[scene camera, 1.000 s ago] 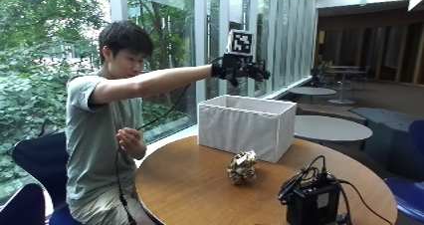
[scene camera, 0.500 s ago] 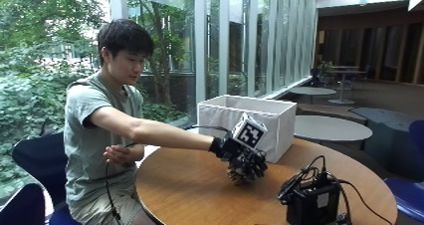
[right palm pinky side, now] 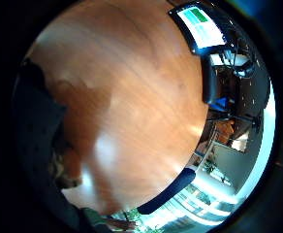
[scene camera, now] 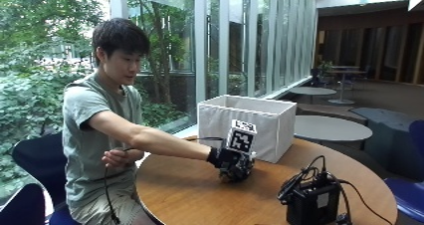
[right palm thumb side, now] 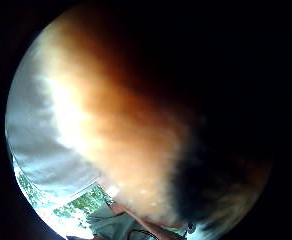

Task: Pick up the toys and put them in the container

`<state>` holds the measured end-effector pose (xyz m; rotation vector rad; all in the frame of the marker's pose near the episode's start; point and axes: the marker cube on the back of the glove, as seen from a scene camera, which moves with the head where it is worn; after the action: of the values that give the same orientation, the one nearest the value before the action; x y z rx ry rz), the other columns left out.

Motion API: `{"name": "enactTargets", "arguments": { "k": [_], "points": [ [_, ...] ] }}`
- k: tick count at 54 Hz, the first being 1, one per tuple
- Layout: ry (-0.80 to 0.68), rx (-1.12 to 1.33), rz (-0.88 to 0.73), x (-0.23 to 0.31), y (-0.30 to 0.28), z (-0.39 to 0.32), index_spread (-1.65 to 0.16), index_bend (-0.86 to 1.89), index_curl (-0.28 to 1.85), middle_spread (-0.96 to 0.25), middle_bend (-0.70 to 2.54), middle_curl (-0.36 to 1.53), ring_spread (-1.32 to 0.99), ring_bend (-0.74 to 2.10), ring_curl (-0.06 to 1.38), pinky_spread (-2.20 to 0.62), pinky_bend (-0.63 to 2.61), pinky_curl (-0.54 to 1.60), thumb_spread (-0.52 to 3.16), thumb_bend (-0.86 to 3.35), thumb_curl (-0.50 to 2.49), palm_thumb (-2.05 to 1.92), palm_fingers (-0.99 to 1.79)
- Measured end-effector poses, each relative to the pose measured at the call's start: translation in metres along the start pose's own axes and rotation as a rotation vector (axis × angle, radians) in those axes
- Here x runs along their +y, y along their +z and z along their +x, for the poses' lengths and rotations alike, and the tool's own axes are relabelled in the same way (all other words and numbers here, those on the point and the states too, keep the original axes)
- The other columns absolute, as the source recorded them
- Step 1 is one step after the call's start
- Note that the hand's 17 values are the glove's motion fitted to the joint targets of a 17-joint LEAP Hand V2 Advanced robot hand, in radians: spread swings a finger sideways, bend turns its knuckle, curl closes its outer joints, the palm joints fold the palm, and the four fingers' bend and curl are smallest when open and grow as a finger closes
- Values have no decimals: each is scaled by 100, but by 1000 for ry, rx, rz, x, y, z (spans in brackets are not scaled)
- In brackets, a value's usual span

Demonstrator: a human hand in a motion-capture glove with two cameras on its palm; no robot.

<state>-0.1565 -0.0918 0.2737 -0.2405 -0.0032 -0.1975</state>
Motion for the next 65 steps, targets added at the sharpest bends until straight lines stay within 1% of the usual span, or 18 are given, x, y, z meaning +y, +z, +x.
{"name": "enactTargets", "arguments": {
  "k": [4,10,12,17,22,28,30,33,35,39,42,45,49,53,56,58,63,65],
  "points": [
    [-87,12,-43,8,6,-17,-23,86,44,-25,106,66,-38,104,58,-38,76,36,73,24,75,76,123],
    [101,-66,-26,2,-35,12,-24,95,51,-27,117,73,-40,110,61,-37,84,40,62,23,81,75,117],
    [75,-74,-22,6,-45,7,-24,97,54,-27,120,74,-41,113,62,-37,86,41,60,22,82,73,116],
    [-72,-29,3,23,-68,-25,-25,101,59,-27,124,78,-43,118,65,-36,91,44,54,20,86,70,112],
    [-105,36,57,36,-112,-30,-25,104,64,-27,128,81,-43,122,67,-36,95,46,49,19,90,68,108],
    [85,93,144,42,-173,-23,-25,105,69,-27,130,84,-43,125,69,-35,97,48,44,18,95,67,106],
    [34,128,166,48,-190,-21,-25,105,71,-27,130,85,-43,125,70,-35,98,48,43,18,96,67,105],
    [-208,183,197,68,-219,-35,-26,106,73,-27,131,86,-43,126,70,-35,98,49,41,18,98,67,104],
    [-276,145,221,79,-240,-54,-26,105,75,-27,131,86,-43,127,71,-35,99,50,40,18,100,67,104],
    [-251,55,261,91,-273,-87,-26,105,78,-27,132,88,-44,128,72,-35,99,50,37,18,103,67,103],
    [-156,8,270,94,-287,-112,-26,104,80,-27,132,88,-43,128,72,-35,100,51,36,17,104,66,102],
    [-200,-26,283,108,-308,-157,-26,104,82,-27,132,89,-43,128,72,-35,100,51,35,17,106,66,102],
    [-279,44,298,114,-317,-183,-26,103,85,-27,132,90,-43,129,72,-35,100,51,34,17,109,66,101],
    [-304,25,294,113,-319,-202,-27,102,87,-26,132,90,-43,129,73,-35,101,52,32,16,111,65,101],
    [-402,123,295,113,-312,-215,-27,101,89,-26,132,91,-43,129,73,-35,101,52,32,16,113,65,101],
    [-447,131,289,114,-308,-229,-27,100,90,-27,132,91,-43,129,73,-35,101,52,31,16,114,65,101],
    [-460,82,280,113,-300,-284,-27,99,93,-26,132,91,-43,130,73,-35,101,52,30,16,116,65,101],
    [-411,67,278,109,-296,-299,-27,98,94,-26,132,92,-43,130,73,-35,101,52,30,15,117,65,101]
  ]
}}
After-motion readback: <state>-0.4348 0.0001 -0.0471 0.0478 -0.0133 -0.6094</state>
